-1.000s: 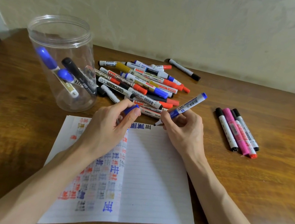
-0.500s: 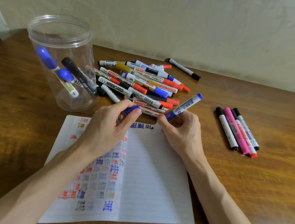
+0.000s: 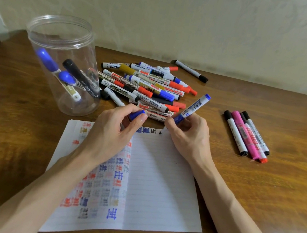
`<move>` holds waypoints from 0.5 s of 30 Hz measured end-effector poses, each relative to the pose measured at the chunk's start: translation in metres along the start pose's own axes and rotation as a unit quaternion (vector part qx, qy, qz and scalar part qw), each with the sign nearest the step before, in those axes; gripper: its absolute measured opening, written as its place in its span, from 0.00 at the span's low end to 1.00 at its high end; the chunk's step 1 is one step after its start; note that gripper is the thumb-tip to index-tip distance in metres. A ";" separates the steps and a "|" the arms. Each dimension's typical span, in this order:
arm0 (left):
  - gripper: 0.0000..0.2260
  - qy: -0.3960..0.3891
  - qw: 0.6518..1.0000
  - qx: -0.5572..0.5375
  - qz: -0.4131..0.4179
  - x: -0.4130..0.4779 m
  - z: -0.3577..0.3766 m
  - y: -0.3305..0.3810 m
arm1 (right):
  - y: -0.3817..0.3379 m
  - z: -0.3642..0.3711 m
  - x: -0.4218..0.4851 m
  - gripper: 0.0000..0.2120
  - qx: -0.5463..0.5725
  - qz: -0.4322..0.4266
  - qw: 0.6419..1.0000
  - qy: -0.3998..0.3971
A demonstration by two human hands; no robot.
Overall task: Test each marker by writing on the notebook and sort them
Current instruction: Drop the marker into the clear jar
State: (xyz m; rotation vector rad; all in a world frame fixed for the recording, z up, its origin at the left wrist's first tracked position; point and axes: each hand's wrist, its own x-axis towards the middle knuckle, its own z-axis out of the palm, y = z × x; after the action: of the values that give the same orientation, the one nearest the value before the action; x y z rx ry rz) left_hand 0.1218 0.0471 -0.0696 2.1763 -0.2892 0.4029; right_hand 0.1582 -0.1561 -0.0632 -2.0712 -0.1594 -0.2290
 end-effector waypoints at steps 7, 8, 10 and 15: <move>0.11 0.014 1.000 -0.001 0.016 0.001 -0.001 0.002 | 0.000 0.000 0.001 0.07 -0.005 0.006 1.000 0.028; 0.11 0.016 1.000 -0.002 0.020 0.001 -0.001 0.002 | 0.000 0.000 0.000 0.06 -0.011 0.000 1.000 0.027; 0.10 0.018 0.999 -0.001 0.028 0.001 -0.001 0.003 | -0.001 0.000 -0.001 0.06 -0.015 -0.004 1.000 0.023; 0.13 0.011 0.999 0.004 0.042 0.002 -0.002 0.003 | -0.005 -0.003 0.000 0.08 0.008 0.015 1.000 -0.004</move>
State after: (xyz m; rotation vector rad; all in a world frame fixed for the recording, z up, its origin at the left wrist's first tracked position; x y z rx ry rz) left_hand 0.1226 0.0466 -0.0653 2.1718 -0.3678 0.4742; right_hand 0.1565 -0.1559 -0.0579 -2.0573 -0.1348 -0.2013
